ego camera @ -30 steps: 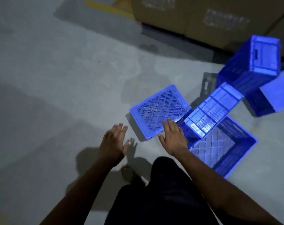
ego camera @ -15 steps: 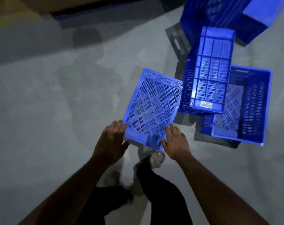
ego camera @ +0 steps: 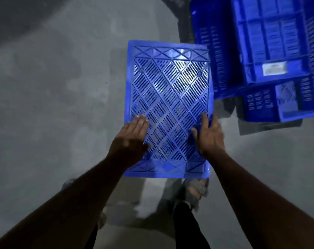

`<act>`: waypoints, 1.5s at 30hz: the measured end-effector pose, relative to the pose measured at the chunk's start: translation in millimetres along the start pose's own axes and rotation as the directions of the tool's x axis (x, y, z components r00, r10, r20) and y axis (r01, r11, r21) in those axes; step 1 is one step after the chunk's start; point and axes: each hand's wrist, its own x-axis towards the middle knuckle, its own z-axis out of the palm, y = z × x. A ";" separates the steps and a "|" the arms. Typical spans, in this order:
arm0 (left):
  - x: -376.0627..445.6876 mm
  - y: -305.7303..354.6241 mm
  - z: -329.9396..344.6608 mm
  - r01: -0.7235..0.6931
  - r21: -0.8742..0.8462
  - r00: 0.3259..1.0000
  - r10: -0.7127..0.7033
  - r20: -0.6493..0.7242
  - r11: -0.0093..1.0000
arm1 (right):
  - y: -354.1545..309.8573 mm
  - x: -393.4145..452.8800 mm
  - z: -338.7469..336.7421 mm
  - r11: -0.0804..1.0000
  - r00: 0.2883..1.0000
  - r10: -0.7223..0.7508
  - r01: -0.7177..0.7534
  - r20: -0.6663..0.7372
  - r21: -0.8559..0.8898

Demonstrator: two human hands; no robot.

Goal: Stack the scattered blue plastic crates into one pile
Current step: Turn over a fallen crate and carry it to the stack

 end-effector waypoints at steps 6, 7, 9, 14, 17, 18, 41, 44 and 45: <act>15.4 30.6 4.5 0.017 -0.139 0.998 -0.009 0.061 0.990 | 3.9 6.9 -15.0 0.869 0.990 0.135 -0.139 0.043 0.475; 23.1 43.0 -4.3 0.003 -0.166 0.999 0.005 0.045 0.986 | 1.4 6.0 -22.0 0.859 0.986 0.166 -0.157 0.026 0.487; 39.6 67.2 -26.2 -0.030 -0.212 0.999 0.037 0.025 0.977 | -6.9 0.5 -35.9 0.887 0.989 0.132 -0.089 -0.065 0.453; 58.7 91.9 -95.9 -0.166 -0.223 0.975 0.125 -0.186 0.961 | -60.3 -30.6 -69.6 0.849 0.975 -0.010 0.127 -0.223 0.513; 63.9 68.2 -128.9 -0.244 -0.078 0.947 0.221 -0.233 0.967 | -92.5 -52.3 -85.5 0.843 0.957 -0.093 0.222 -0.274 0.489; 65.3 56.5 -134.3 -0.279 0.006 0.936 0.273 -0.222 0.960 | -99.3 -56.0 -86.7 0.857 0.954 -0.116 0.236 -0.275 0.458; 52.2 -0.4 -159.9 -0.107 0.087 0.993 0.110 -0.039 0.991 | -99.6 -38.5 -113.8 0.941 0.937 -0.262 0.301 -0.230 0.155; 107.3 6.5 -190.8 -0.082 0.156 0.994 0.069 0.088 0.984 | -92.1 -3.6 -130.2 0.968 0.926 -0.225 0.248 -0.303 0.040; 122.3 8.9 -196.1 -0.105 0.186 0.984 0.075 0.160 0.977 | -88.5 4.8 -132.3 0.976 0.954 -0.212 0.216 -0.211 -0.001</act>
